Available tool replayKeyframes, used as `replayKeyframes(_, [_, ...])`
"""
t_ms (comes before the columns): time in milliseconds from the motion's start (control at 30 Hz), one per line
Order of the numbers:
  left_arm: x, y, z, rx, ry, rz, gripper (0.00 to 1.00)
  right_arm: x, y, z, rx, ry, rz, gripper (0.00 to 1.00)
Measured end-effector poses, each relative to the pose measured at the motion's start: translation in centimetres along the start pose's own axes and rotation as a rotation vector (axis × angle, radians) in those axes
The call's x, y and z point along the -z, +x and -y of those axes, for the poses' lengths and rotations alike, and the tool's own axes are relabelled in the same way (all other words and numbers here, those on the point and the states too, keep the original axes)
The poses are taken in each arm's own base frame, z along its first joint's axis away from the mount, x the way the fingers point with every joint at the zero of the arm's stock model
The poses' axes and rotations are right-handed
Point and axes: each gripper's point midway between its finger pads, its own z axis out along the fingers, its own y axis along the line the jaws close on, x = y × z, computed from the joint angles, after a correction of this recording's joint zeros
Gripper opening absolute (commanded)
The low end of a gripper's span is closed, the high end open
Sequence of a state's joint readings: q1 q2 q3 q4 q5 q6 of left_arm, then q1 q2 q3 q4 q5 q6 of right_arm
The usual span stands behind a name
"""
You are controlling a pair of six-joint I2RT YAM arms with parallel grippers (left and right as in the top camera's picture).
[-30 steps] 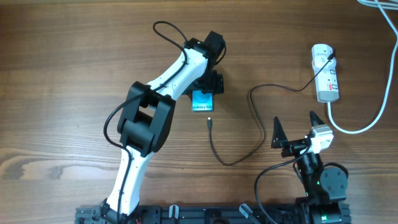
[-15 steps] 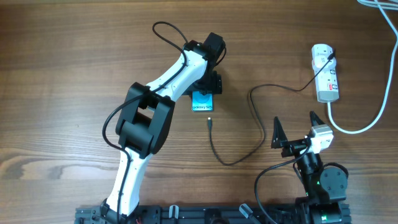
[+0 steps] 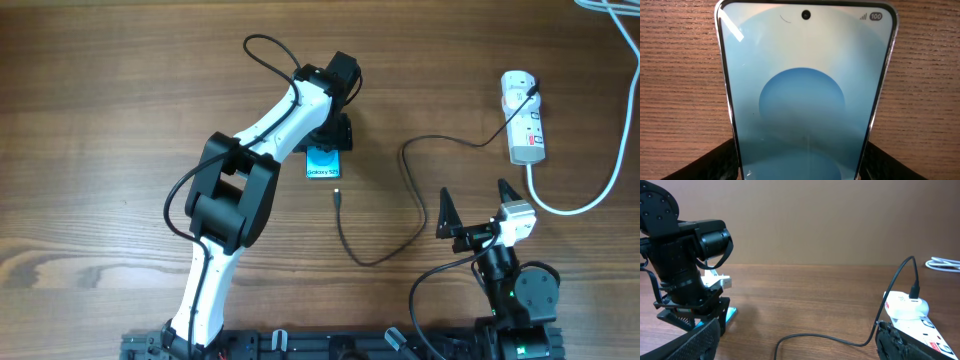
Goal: Plug charger to phone and switch on socket
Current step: 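Close the left gripper on the phone's top end, then lift the phone with the left gripper and tilt it upright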
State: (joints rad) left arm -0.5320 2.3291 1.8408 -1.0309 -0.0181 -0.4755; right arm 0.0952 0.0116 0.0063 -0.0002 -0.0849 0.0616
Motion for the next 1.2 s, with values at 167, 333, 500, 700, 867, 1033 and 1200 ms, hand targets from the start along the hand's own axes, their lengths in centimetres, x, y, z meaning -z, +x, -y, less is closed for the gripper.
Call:
replayKeyframes(167, [0.1,0.1,-0.1,0.000,-0.002,-0.003,0.72,0.0,0.0,0.0,0.000,0.000,0.000,1.00])
replayKeyframes(333, [0.3,0.9,0.0,0.000,0.012,-0.030,0.72,0.0,0.0,0.0,0.000,0.000,0.000,1.00])
replayKeyframes(500, [1.9,2.2,0.5,0.001,0.067,-0.068,0.72,0.0,0.0,0.0,0.000,0.000,0.000,1.00])
replayKeyframes(700, [8.4,2.9,2.1,-0.006,0.214,-0.035,0.70,0.0,0.0,0.0,0.000,0.000,0.000,1.00])
replayKeyframes(867, [13.5,4.4,4.0,-0.021,0.398,-0.049,0.72,0.0,0.0,0.0,0.000,0.000,0.000,1.00])
replayKeyframes(1033, [19.2,6.3,6.5,-0.028,0.723,-0.158,0.71,0.0,0.0,0.0,0.000,0.000,0.000,1.00])
replayKeyframes(1200, [23.8,6.6,6.8,0.000,1.025,-0.292,0.70,0.0,0.0,0.0,0.000,0.000,0.000,0.99])
